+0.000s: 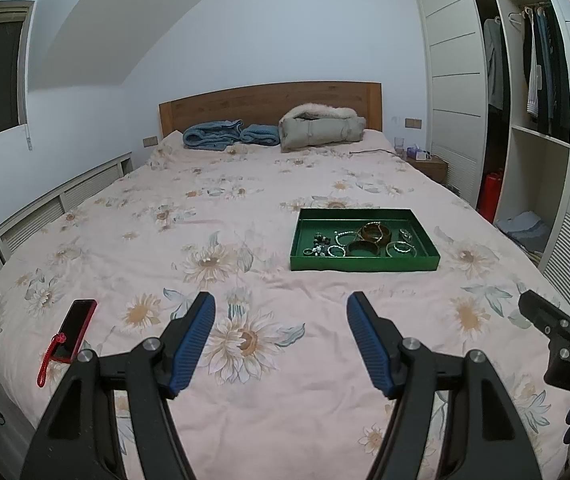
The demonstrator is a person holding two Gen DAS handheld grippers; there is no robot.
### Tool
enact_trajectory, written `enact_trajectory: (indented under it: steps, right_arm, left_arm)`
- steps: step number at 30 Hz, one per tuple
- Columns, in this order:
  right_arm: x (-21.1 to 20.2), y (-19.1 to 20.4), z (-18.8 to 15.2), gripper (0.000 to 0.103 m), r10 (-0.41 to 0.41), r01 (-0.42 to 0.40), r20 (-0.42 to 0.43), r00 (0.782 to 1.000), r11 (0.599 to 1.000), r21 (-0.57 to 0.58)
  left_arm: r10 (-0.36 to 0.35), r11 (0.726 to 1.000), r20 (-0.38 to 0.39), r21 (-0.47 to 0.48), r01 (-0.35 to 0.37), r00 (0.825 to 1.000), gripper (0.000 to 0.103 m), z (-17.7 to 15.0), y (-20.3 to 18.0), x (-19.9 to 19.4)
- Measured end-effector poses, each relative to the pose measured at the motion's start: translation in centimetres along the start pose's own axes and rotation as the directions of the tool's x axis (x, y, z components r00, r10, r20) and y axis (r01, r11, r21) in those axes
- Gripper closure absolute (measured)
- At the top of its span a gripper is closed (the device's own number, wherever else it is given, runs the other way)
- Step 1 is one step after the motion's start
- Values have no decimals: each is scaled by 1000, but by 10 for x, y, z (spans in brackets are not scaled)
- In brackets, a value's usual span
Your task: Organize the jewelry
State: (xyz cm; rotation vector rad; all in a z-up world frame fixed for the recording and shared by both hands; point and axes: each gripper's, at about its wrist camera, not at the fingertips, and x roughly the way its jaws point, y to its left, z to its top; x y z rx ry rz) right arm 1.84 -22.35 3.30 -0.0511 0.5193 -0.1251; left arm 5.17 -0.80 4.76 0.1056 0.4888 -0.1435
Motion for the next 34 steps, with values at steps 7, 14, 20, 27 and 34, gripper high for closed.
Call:
enact_trajectory:
  steps: [7,14,20,27,34]
  right_arm:
    - [2,0,-2,0,-7,7,-11,1000,1000,-3]
    - [1,-3,-8,0,-16,16,-12,1000,1000,-4]
    - [0,-11,-12,0,-25,26,-14,1000,1000,13]
    - [-2,-15,-13,0,-35,36,-13,999,999,17]
    - [-3,-16,-14,0,-43,43,-17,999,999,17]
  left_arm:
    - [10,1000,-9,-1,-10,1000,36,-3,3,3]
    - [38,999,-23,-2,-38,999,36,-7,8,4]
    - [50,999,-30,0,-50,998,36,-6,10,4]
    - [55,998,-47,4,-55,997,36,-7,7,6]
    - [55,998,-57,5,-55,997,36,-7,10,6]
